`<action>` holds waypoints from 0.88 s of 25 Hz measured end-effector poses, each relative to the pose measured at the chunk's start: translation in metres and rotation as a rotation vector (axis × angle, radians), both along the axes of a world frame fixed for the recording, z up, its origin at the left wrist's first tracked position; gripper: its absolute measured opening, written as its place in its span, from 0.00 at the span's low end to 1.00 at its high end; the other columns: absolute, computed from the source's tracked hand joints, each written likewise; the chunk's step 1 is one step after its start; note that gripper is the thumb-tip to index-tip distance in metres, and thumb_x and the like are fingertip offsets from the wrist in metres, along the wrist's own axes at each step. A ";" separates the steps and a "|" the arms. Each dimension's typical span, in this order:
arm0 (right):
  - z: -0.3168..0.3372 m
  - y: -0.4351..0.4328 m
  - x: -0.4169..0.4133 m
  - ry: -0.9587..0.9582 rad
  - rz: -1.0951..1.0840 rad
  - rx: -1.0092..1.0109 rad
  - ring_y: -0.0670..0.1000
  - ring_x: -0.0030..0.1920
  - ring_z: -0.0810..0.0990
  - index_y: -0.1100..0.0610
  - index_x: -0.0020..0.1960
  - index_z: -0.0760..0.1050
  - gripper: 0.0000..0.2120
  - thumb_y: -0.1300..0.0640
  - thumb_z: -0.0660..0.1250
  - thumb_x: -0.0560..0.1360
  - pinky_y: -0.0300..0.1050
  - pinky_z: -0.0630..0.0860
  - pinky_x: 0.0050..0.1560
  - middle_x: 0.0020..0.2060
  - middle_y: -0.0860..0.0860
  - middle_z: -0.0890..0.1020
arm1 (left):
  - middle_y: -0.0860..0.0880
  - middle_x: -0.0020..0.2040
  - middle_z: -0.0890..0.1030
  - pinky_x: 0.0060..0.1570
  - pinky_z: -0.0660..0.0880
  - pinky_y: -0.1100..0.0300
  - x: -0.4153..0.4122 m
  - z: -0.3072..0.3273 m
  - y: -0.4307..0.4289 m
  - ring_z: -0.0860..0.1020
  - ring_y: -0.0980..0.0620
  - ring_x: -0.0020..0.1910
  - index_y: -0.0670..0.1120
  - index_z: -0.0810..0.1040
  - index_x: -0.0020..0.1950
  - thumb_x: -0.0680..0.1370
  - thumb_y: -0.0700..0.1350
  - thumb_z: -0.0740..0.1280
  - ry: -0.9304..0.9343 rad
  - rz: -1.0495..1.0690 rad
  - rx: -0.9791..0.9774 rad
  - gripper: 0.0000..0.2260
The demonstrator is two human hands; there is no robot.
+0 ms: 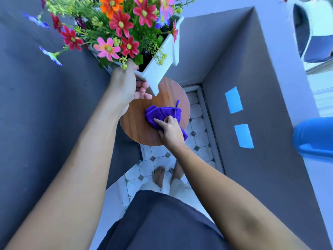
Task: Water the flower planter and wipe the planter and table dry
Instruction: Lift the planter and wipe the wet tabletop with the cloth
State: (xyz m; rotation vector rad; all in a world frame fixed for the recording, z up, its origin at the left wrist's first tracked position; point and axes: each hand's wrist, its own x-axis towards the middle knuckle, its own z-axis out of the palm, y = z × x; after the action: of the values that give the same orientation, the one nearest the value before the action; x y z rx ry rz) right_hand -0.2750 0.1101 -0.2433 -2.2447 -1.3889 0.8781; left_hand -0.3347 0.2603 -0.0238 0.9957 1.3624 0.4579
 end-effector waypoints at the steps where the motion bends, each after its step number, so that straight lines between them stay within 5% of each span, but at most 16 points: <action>1: 0.001 -0.010 0.000 0.024 -0.020 -0.023 0.59 0.55 0.73 0.51 0.71 0.77 0.26 0.65 0.67 0.74 0.53 0.74 0.57 0.54 0.57 0.74 | 0.43 0.30 0.73 0.31 0.81 0.53 0.004 0.002 -0.006 0.70 0.50 0.26 0.41 0.72 0.41 0.81 0.45 0.53 -0.001 -0.026 0.003 0.14; 8: 0.011 -0.057 0.003 0.138 -0.169 -0.117 0.57 0.58 0.71 0.50 0.71 0.78 0.24 0.65 0.65 0.77 0.53 0.75 0.59 0.54 0.55 0.72 | 0.43 0.29 0.74 0.31 0.80 0.53 0.018 0.002 -0.045 0.70 0.49 0.27 0.39 0.75 0.38 0.81 0.44 0.53 -0.023 -0.148 -0.012 0.18; 14: 0.015 -0.082 0.006 0.320 -0.483 -0.092 0.55 0.59 0.75 0.52 0.66 0.81 0.18 0.62 0.66 0.78 0.44 0.70 0.59 0.58 0.57 0.77 | 0.41 0.31 0.75 0.31 0.81 0.52 0.003 -0.034 -0.060 0.72 0.50 0.27 0.34 0.77 0.52 0.80 0.46 0.55 0.015 -0.122 -0.040 0.17; 19: 0.043 -0.095 -0.003 0.617 -0.961 0.162 0.52 0.47 0.82 0.50 0.59 0.82 0.12 0.60 0.65 0.79 0.43 0.76 0.48 0.51 0.53 0.84 | 0.42 0.32 0.73 0.28 0.80 0.57 -0.005 -0.057 -0.092 0.70 0.50 0.29 0.36 0.75 0.50 0.82 0.42 0.54 -0.040 0.036 -0.153 0.13; 22: 0.071 -0.105 -0.008 0.728 -1.062 0.276 0.43 0.42 0.81 0.48 0.59 0.81 0.14 0.63 0.65 0.81 0.32 0.76 0.46 0.46 0.44 0.85 | 0.43 0.32 0.71 0.28 0.79 0.58 -0.004 -0.074 -0.108 0.68 0.50 0.29 0.37 0.75 0.46 0.82 0.40 0.52 -0.046 0.142 -0.229 0.14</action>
State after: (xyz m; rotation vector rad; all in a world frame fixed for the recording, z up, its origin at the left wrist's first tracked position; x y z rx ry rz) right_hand -0.2829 0.0055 -0.1728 -1.7480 0.0563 0.8540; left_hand -0.3389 0.1523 -0.0982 0.7006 1.4145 0.4173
